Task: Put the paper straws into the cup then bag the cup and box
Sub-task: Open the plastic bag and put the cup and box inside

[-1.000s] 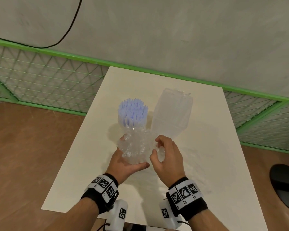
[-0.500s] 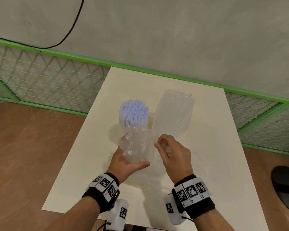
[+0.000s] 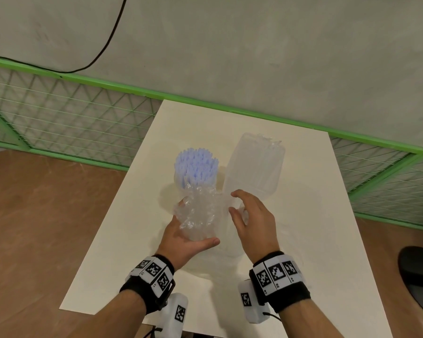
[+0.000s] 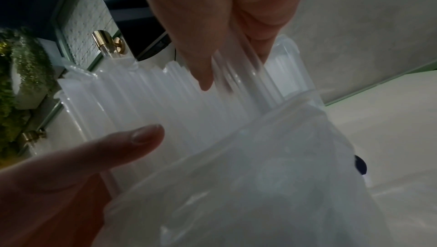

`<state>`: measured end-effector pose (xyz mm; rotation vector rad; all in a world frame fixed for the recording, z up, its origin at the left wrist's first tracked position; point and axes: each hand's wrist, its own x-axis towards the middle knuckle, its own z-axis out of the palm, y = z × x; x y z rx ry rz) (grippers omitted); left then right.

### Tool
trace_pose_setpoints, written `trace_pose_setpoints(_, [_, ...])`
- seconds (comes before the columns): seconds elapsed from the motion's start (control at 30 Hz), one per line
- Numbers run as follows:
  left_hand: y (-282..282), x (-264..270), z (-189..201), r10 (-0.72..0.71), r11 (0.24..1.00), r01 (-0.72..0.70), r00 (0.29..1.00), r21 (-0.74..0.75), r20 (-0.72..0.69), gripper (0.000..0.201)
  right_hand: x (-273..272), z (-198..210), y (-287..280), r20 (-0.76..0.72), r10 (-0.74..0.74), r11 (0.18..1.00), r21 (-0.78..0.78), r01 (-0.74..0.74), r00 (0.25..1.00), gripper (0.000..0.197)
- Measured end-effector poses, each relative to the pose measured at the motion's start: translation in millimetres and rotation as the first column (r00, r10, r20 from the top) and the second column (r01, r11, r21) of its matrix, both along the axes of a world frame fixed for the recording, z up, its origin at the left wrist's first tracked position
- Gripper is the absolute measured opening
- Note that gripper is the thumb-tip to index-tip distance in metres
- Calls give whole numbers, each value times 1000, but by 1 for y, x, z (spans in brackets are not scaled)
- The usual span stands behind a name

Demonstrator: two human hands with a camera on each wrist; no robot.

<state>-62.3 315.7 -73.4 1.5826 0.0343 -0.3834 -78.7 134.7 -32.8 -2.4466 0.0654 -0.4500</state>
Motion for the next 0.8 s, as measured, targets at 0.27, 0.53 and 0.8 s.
trace_pose_setpoints(0.27, [1,2,-3,3,1000,-3,1000,-6,3,98,0,14,-4,-86,24,996,87,-16,996,20])
trace_pose_setpoints(0.53, [0,2,-1,11,1000,-11,1000,1,5,99,4,40,-13,67,19,989,142,-28,998,34])
trace_pose_setpoints(0.8, [1,1,-1,5,1000,-5,1000,-3,13,98,13,66,-33,75,125,992,-9,-125,989,27])
